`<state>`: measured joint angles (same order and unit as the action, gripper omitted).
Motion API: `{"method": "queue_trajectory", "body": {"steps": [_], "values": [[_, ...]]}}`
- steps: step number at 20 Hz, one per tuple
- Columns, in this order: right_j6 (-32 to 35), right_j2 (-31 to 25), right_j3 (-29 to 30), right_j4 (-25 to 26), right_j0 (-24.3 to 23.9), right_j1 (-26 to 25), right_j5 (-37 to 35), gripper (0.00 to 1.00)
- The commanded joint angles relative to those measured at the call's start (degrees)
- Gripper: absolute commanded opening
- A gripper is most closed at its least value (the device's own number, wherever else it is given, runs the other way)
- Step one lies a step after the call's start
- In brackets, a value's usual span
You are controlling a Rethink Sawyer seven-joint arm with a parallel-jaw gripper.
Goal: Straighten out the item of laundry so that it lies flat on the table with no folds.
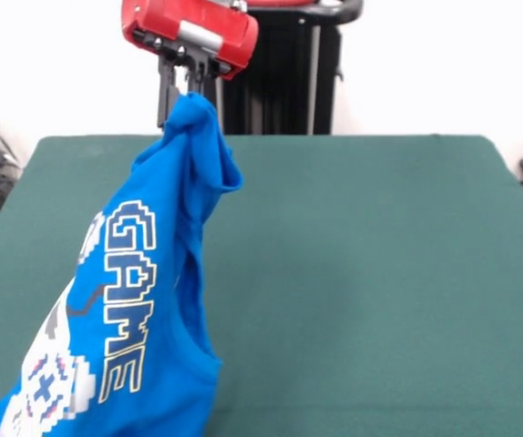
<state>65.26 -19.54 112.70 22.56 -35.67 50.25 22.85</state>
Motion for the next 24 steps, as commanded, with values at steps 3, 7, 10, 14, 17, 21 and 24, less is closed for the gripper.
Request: {"method": "queue_trajectory", "body": {"steps": [3,7,10,14,17,21,24], "values": [[13.2,3.6,7.5,1.8,3.8,0.4,5.3,0.00],[13.5,4.3,9.3,2.8,3.4,1.6,7.0,0.00],[14.2,4.4,11.1,2.7,3.2,3.5,7.8,0.00],[15.2,3.9,13.5,3.6,2.0,6.0,8.7,0.00],[15.5,3.9,15.1,4.0,1.5,8.0,8.8,0.00],[16.1,3.0,16.2,5.8,0.0,9.2,9.1,0.00],[15.8,3.4,15.7,6.2,0.0,7.6,10.7,0.00]]}}
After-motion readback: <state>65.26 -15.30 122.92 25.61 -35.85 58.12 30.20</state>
